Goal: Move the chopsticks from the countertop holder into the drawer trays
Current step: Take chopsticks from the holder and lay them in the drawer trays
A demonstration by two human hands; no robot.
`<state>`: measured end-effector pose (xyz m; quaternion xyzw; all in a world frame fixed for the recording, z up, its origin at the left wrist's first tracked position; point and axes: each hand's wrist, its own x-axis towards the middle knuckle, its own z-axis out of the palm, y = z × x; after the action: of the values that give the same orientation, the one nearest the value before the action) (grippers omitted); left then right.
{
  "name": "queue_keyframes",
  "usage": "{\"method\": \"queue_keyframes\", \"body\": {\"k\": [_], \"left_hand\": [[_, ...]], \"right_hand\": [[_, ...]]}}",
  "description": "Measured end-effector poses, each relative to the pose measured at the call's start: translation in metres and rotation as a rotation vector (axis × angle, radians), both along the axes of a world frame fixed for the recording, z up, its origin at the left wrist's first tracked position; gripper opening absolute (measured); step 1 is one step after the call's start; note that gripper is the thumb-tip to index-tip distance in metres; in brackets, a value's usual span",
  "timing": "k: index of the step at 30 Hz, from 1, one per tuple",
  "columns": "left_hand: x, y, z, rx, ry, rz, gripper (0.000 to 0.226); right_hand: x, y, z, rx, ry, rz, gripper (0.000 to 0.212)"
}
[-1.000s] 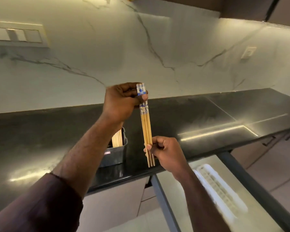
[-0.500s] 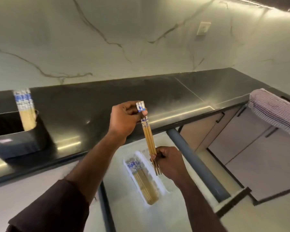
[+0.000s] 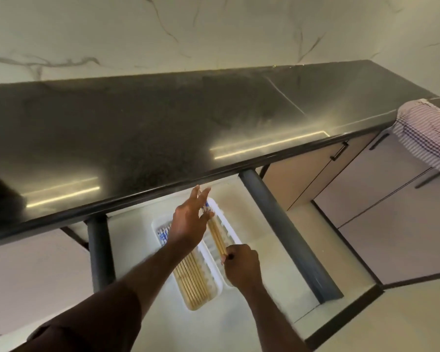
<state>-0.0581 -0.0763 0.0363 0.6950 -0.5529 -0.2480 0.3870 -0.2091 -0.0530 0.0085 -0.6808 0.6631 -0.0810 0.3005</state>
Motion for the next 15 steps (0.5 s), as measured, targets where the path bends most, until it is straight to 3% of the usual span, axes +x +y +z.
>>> {"method": "queue_keyframes", "body": {"k": [6, 11, 15], "left_hand": [[0.001, -0.018, -0.059, 0.147, -0.171, -0.120, 0.063], [0.003, -0.028, -0.086, 0.186, -0.465, -0.260, 0.068], [0.002, -0.029, -0.102, 0.281, -0.743, -0.371, 0.056]], "right_hand": [[0.004, -0.012, -0.044, 0.021, 0.036, -0.023, 0.018], [0.010, -0.023, -0.065, 0.087, 0.068, -0.049, 0.018], [0.016, -0.026, -0.079, 0.143, 0.071, -0.086, 0.018]]}}
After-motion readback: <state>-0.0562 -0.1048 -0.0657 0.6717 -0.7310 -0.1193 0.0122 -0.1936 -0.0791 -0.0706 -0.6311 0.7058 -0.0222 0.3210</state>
